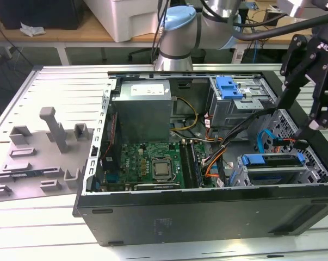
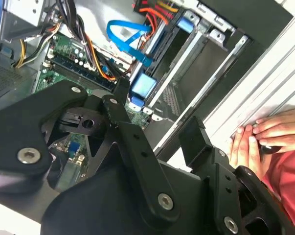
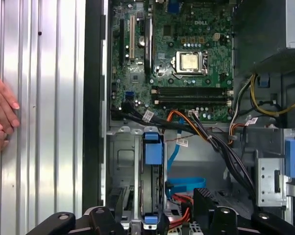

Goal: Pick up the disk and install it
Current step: 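Insert the disk into the insertion slot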

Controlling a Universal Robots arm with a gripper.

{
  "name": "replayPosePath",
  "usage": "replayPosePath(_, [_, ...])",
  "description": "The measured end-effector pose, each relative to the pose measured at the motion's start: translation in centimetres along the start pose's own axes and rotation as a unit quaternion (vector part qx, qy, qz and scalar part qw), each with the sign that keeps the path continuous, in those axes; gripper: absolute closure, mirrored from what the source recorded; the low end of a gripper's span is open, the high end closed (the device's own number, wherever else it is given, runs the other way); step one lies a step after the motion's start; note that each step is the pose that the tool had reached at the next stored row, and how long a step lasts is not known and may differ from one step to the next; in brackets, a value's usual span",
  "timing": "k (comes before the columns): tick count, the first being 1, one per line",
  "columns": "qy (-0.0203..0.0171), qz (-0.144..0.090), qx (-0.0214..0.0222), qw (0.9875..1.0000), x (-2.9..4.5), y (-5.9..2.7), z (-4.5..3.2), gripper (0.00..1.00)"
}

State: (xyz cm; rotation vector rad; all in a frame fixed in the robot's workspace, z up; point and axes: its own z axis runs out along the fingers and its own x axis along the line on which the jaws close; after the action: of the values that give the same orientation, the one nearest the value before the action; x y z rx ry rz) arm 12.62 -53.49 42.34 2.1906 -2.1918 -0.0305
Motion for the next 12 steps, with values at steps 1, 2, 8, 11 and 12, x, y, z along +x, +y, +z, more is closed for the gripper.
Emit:
replayPosePath(1, [0.0000, 0.000, 0.0000, 1.0000, -0.02, -0.49, -0.01, 0.32])
replayPosePath(2, [0.0000, 0.000, 0.0000, 1.0000, -0.04, -1.08, -0.02, 0.32])
replayPosePath(8, [0.0004, 0.026, -0.0004, 0.9997, -0.12, -1.79, 0.21, 0.32])
replayPosePath(11, [0.0014, 0.048, -0.0007, 0.9989, -0.15, -2.02, 0.42, 0.32])
replayPosePath(12, [0.0021, 0.054, -0.0008, 0.9985, -0.16, -2.17, 0.47, 0.32])
